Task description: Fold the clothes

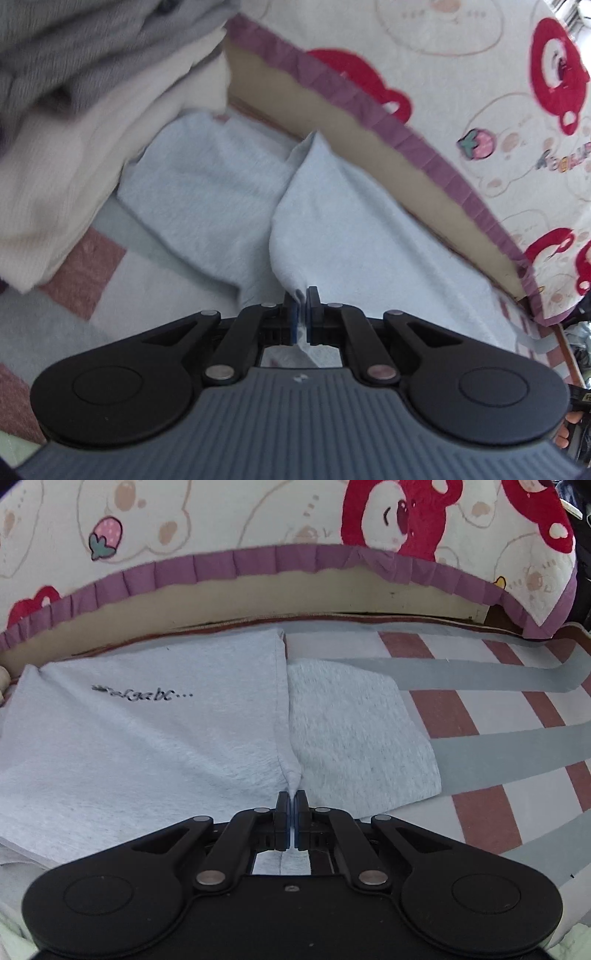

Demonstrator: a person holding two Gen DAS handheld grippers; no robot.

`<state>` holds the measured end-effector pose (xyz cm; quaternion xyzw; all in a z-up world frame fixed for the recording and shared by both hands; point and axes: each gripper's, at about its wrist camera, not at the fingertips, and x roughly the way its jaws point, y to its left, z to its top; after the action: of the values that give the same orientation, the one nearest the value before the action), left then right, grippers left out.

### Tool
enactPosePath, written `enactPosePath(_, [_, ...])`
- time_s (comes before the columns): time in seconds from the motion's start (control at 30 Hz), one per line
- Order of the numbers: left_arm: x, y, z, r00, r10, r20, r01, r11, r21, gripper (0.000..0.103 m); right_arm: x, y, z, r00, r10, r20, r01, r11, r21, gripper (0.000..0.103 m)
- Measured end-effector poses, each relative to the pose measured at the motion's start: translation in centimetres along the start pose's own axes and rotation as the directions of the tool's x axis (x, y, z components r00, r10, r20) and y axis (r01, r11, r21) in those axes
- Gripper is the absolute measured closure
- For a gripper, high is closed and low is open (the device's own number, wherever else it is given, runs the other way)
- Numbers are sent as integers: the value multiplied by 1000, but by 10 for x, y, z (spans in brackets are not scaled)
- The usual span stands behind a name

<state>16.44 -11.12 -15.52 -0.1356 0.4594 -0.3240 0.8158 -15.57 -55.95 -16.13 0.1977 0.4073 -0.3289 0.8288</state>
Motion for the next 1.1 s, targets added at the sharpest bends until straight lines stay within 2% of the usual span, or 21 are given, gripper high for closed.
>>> enactPosePath(0.17, [5,2,-2,998,42,-38,-41,999,20,99,14,7,-2,998,-59,-32,58,998,-15,97])
enactPosePath(0.2, [10,3,-4,995,63,-77,-61,998,27,98,15,9,-5,997,-64,-40,63,997,-33,81])
enactPosePath(0.23, [15,3,-6,990,84,-116,-81,996,35,97,14,7,-8,998,-33,-55,32,999,-21,77])
enactPosePath(0.27, [19,4,-8,983,105,-153,-100,994,40,96,11,-1,-12,996,58,-62,-55,998,43,72])
enactPosePath(0.3, [22,7,-10,976,114,-183,-111,993,28,93,6,-10,-17,986,156,-52,-148,981,126,59])
enactPosePath(0.37, [22,14,-13,977,65,-204,-76,996,-43,88,1,-27,-32,977,214,-24,-201,947,250,51])
enactPosePath(0.4, [20,18,-12,979,38,-201,-56,995,-84,83,0,-32,-39,980,198,-27,-183,945,272,48])
enactPosePath(0.47, [16,21,-8,985,5,-171,-27,992,-125,75,2,-37,-48,985,172,-28,-159,950,270,48])
enactPosePath(0.53, [12,20,-5,991,8,-134,-24,993,-119,68,2,-39,-52,981,193,10,-189,943,274,47])
enactPosePath(0.57, [11,20,-4,993,8,-118,-21,993,-117,63,2,-39,-52,974,227,20,-223,936,274,63])
enactPosePath(0.6, [13,20,-4,994,5,-111,-18,992,-124,51,1,-37,-51,965,261,24,-258,929,264,90])
enactPosePath(0.63, [15,21,-4,994,0,-110,-14,991,-130,42,0,-34,-49,956,293,26,-290,924,251,90])
enactPosePath(0.67, [20,22,-5,992,-11,-126,-6,991,-137,42,-4,-32,-46,948,316,46,-318,918,236,90])
enactPosePath(0.7, [25,23,-6,989,-23,-143,2,990,-144,48,-10,-32,-43,937,341,76,-350,907,236,90])
enactPosePath(0.73, [30,24,-8,986,-32,-161,8,989,-146,82,-16,-37,-42,924,368,103,-382,885,266,90])
enactPosePath(0.77, [29,22,-9,984,-32,-178,8,991,-130,101,-22,-45,-44,903,404,144,-429,840,333,90])
enactPosePath(0.83, [11,14,-7,990,-33,-137,21,996,-87,100,-33,-62,-48,847,478,233,-529,708,467,91])
enactPosePath(0.87, [-2,7,-3,995,-22,-95,18,999,-48,100,-39,-66,-49,830,497,253,-553,671,495,91])
enactPosePath(0.93, [-22,-2,3,999,1,-37,0,1000,7,100,-45,-66,-48,843,494,213,-530,692,490,91])
enactPosePath(1.03, [-22,4,-1,996,58,-61,-57,998,19,100,-33,-49,-50,936,352,-10,-322,869,375,92])
enactPosePath(1.1, [-6,16,-7,987,75,-139,-77,997,-7,99,-22,-30,-53,967,236,-98,-202,940,274,92])
